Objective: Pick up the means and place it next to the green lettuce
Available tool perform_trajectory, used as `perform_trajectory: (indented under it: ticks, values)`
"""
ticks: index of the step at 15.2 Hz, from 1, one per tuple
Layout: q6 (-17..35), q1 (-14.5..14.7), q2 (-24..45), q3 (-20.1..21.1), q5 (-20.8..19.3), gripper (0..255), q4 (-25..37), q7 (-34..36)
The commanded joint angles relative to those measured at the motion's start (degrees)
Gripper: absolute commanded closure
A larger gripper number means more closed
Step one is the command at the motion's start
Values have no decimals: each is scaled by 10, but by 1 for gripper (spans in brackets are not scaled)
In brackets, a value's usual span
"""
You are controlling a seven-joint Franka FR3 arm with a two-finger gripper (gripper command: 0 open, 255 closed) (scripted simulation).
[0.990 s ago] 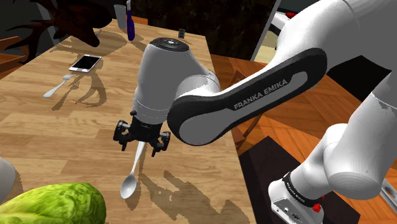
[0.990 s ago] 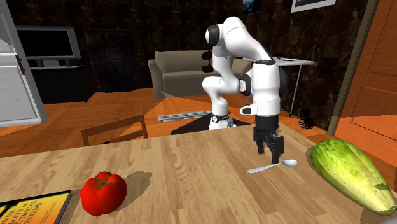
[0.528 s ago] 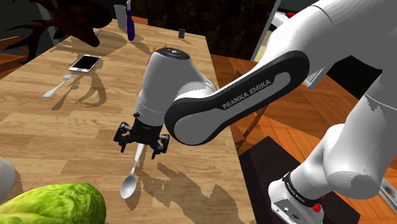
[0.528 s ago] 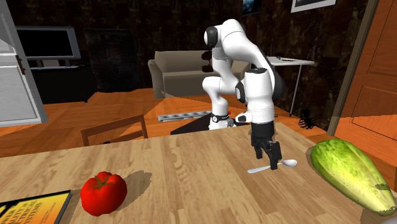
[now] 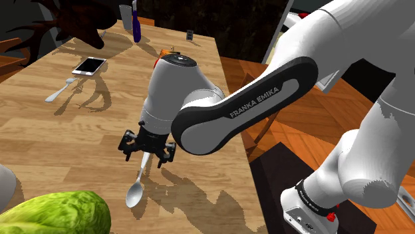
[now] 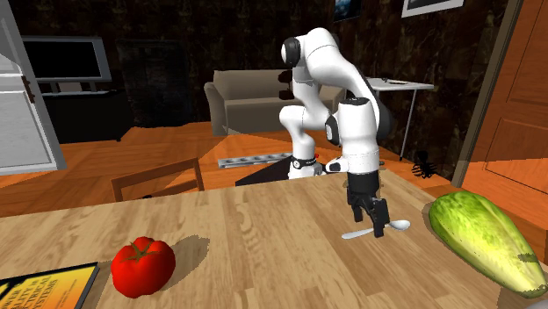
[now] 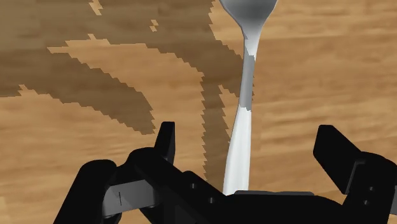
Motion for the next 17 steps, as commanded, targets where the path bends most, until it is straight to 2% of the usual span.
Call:
perform_trajectory:
  ticks: [1, 10, 17]
  values:
    - [0, 0, 0, 0, 0, 255, 0, 0]
    - [0, 0, 0, 0, 0, 255, 0, 0]
    - [-50, -8, -37, 8, 22, 255, 17, -10]
